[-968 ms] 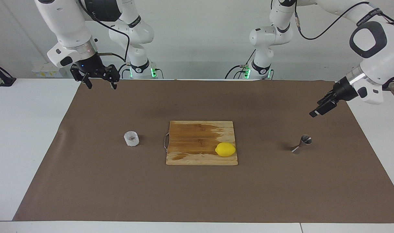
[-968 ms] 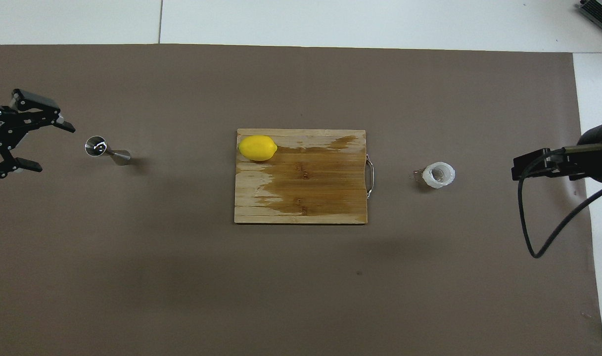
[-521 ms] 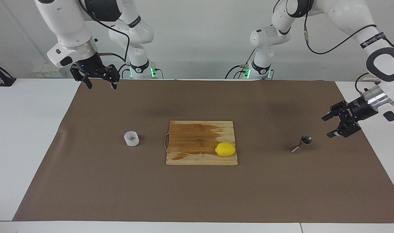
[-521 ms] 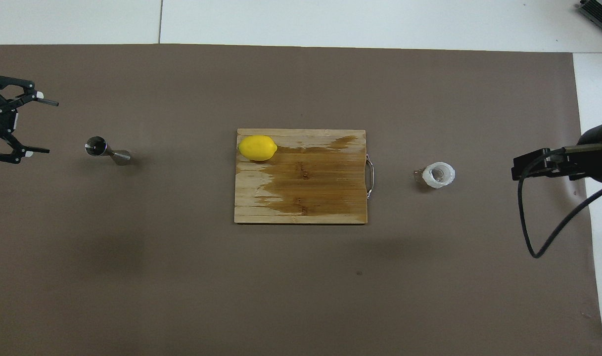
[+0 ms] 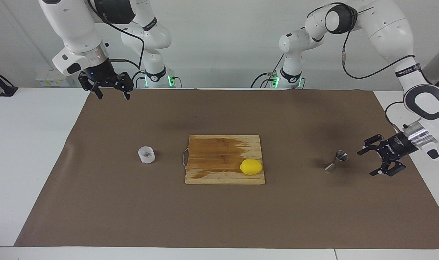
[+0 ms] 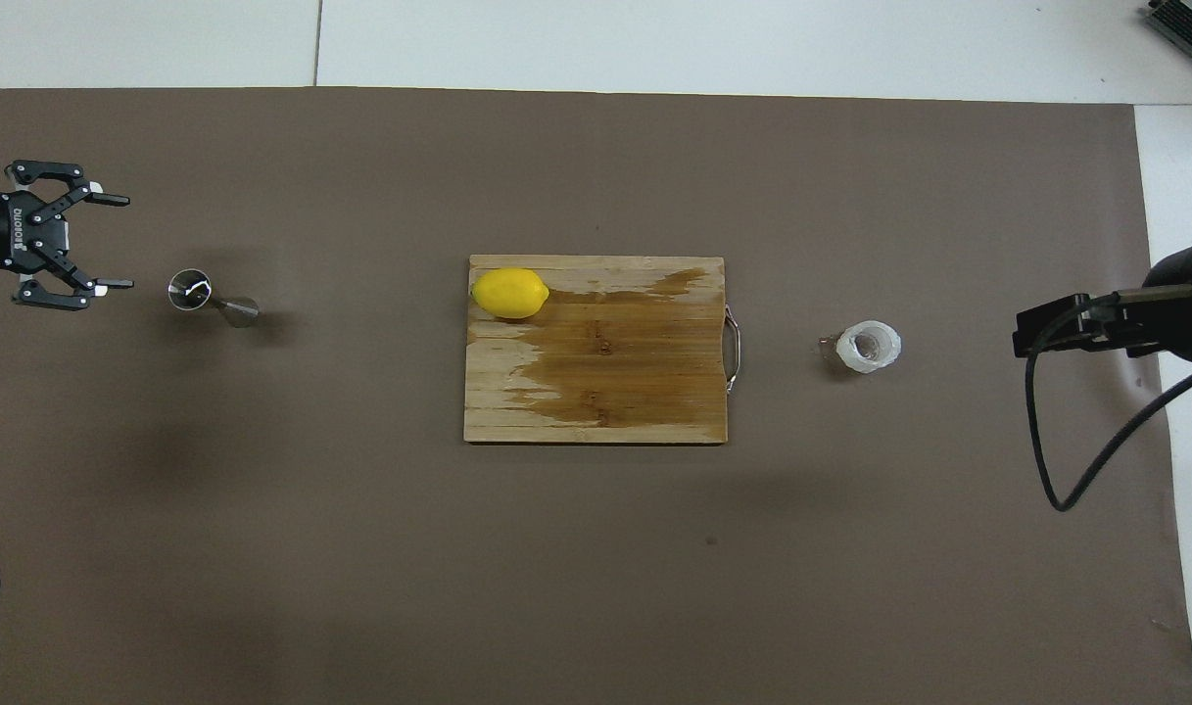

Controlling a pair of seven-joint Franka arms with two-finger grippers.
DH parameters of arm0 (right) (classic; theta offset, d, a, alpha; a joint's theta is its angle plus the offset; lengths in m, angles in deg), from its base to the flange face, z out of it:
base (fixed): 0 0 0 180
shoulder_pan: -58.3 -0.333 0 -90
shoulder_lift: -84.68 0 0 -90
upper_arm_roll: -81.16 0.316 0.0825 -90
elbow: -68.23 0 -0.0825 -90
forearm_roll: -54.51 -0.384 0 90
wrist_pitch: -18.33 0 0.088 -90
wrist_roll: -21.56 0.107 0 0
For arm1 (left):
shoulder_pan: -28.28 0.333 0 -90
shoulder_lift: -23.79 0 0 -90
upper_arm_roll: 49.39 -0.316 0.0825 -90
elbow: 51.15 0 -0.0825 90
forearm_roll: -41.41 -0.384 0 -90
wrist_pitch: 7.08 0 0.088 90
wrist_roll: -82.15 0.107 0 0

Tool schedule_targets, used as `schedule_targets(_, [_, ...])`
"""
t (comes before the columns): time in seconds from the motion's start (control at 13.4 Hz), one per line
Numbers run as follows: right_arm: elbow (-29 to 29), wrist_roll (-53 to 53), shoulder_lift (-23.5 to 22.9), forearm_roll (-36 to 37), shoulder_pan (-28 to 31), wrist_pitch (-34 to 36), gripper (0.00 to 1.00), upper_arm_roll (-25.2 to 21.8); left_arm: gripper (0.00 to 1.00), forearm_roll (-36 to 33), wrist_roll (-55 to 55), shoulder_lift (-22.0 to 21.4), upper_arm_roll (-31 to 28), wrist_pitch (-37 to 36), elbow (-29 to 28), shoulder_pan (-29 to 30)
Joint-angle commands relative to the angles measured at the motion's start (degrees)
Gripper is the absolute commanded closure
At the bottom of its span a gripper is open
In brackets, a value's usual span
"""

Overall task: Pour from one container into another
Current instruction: 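Close the left gripper around the dark metal cup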

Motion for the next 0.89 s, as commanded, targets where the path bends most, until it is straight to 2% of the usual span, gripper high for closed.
schedule_targets(0.0, [-0.54,1.18,-0.30,0.63,0.53,0.68,0.00,0.49,0.00,1.26,-0.99,-0.12,0.55,3.75,-3.04,1.49])
schedule_targets(0.07, [-0.54,1.18,-0.30,0.63,0.53,0.68,0.00,0.40,0.00,1.69,-0.99,-0.38,0.55,5.15,-4.70,1.66])
schedule_targets(0.52, [-0.54,1.18,-0.30,0.63,0.53,0.68,0.00,0.49,0.00,14.33,-0.64,-0.65,0.55,6.48,-13.05,2.37])
schedule_targets(0.82, [-0.54,1.18,-0.30,0.63,0.53,0.68,0.00,0.49,0.00,15.58,2.77,-2.93,0.81,7.45,-20.16,2.02])
